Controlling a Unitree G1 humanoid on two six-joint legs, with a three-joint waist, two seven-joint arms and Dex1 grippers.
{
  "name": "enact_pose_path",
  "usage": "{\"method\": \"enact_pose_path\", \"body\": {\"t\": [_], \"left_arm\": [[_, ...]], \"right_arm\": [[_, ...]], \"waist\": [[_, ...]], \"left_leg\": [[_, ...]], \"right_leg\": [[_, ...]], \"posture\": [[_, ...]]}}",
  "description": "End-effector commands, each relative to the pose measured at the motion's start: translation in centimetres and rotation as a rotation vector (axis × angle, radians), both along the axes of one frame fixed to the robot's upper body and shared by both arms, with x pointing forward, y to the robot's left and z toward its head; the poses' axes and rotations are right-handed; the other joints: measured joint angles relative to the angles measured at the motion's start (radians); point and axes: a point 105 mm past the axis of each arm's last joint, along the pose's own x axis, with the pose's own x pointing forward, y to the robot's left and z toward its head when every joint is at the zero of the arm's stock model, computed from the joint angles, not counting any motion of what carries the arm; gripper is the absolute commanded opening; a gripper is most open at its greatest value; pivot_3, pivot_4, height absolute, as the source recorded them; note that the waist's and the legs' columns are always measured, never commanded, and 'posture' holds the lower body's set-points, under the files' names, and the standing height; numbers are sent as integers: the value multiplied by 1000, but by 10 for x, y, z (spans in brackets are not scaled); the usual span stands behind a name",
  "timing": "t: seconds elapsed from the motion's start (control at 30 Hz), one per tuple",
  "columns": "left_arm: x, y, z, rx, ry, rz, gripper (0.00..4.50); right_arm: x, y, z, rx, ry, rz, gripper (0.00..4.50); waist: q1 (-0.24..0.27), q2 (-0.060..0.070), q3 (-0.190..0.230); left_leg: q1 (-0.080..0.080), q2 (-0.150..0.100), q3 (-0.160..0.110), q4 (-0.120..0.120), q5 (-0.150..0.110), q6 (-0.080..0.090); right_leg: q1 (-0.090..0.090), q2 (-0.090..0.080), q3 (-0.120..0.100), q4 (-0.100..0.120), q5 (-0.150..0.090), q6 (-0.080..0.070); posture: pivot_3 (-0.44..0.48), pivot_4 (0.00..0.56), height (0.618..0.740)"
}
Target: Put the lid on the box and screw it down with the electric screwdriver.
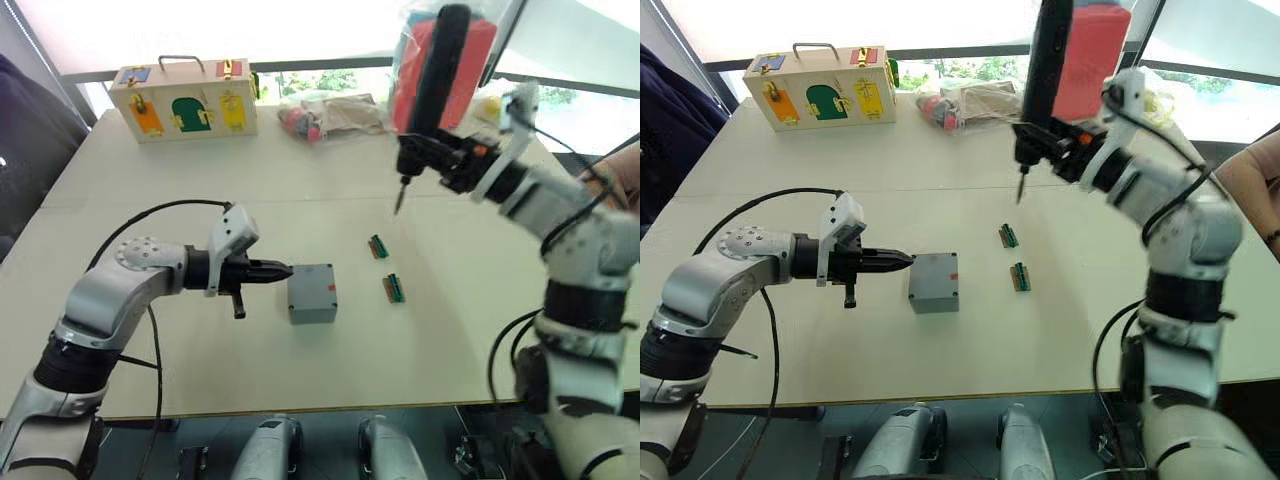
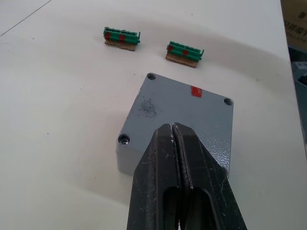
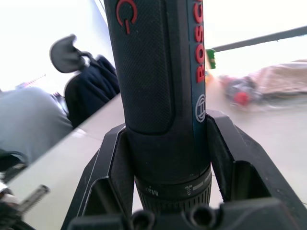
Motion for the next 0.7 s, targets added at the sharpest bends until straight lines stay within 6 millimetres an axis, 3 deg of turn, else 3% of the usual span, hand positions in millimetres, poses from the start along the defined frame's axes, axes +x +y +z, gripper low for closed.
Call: {"method": "enact_pose_path", "body": {"t": [0.03,0.37,0.7], "left_arm": [[3,-3,7,7,-23,-30,0],[4,-20,-15,89,-27,-84,0],[9,-26,-28,114,-34,-113,0]], "right_arm": [[-27,23,14,-10,-180,13,1712],[-36,57,-22,1,-150,44,1712],[-27,55,-44,-69,-151,-3,1712]], "waist": [[3,0,0],[2,0,0],[3,0,0]], "left_leg": [[0,0,0,0,0,0],[0,0,0,0,0,0],[2,0,0,0,0,0]], "right_leg": [[0,0,0,1,0,0],[0,1,0,1,0,0],[1,1,0,1,0,0]], "posture": [[0,150,740],[0,150,740],[0,150,740]]}}
